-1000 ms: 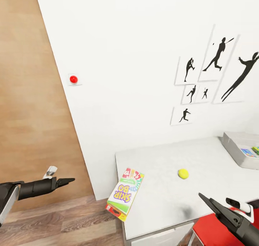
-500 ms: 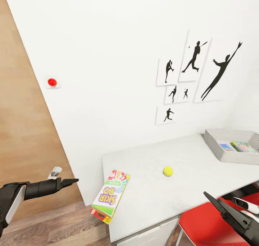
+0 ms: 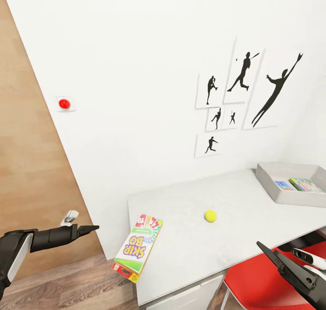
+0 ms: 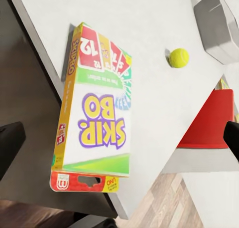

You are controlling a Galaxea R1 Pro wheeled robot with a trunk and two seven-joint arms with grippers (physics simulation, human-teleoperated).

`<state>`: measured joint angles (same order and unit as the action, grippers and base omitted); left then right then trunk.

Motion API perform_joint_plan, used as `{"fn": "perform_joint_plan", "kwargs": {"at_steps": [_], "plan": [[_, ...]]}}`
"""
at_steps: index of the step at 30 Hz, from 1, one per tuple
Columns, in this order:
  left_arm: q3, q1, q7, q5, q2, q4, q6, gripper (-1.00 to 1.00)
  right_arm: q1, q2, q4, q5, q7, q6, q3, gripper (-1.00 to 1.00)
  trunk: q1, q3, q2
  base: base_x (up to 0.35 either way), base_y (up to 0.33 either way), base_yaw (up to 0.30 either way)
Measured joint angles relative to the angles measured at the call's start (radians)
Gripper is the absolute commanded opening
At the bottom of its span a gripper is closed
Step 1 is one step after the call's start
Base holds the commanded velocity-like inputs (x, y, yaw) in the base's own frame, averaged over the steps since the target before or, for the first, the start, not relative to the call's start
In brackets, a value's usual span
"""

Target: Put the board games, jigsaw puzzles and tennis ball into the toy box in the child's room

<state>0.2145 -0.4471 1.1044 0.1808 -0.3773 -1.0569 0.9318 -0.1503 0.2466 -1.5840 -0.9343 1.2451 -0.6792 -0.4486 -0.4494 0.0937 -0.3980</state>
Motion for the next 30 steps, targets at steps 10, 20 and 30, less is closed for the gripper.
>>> {"fn": "perform_joint_plan", "kwargs": {"at_steps": [10,20,30], "plan": [[0.001,0.0,-0.008,0.001,0.0,0.004,0.002,1.0,0.0,-0.002,0.0,0.0,0.0,0.0,0.0,1.0,-0.008,0.006,-0.014,0.0,0.0,-0.001],[0.002,-0.001,-0.055,0.003,0.001,0.022,0.002,1.0,0.0,0.001,0.0,0.0,0.002,-0.001,-0.002,1.0,-0.046,0.038,-0.084,0.0,0.0,0.0],[0.002,0.0,-0.114,0.004,0.013,0.091,-0.001,1.0,-0.001,0.006,0.0,0.0,0.003,-0.003,-0.003,1.0,-0.084,0.069,-0.154,0.0,0.0,0.0]]}}
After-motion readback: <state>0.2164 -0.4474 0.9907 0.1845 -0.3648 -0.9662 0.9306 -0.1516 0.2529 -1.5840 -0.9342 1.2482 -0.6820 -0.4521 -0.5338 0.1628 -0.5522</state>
